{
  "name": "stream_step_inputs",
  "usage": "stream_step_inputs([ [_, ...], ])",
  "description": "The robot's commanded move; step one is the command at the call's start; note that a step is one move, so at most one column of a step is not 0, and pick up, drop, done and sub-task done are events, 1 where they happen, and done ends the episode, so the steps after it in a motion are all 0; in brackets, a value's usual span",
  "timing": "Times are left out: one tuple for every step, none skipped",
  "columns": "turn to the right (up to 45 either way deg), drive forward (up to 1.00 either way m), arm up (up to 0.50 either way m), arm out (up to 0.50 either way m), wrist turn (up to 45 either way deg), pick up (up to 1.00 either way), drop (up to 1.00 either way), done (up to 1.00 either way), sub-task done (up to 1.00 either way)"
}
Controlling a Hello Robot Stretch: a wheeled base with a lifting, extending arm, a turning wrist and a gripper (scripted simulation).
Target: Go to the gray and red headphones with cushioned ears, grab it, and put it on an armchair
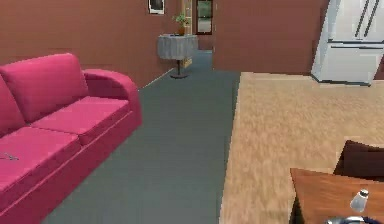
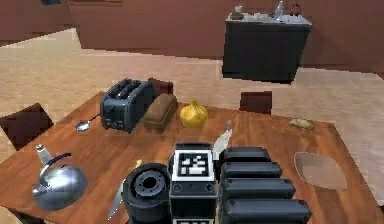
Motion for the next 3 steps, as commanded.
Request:
stream_step_inputs([
  [-45.0, 0.0, 0.0, 0.0, 0.0, 0.0, 0.0, 0.0, 0.0],
  [-27.0, 0.0, 0.0, 0.0, 0.0, 0.0, 0.0, 0.0, 0.0],
  [0.0, 0.2, 0.0, 0.0, 0.0, 0.0, 0.0, 0.0, 0.0],
])
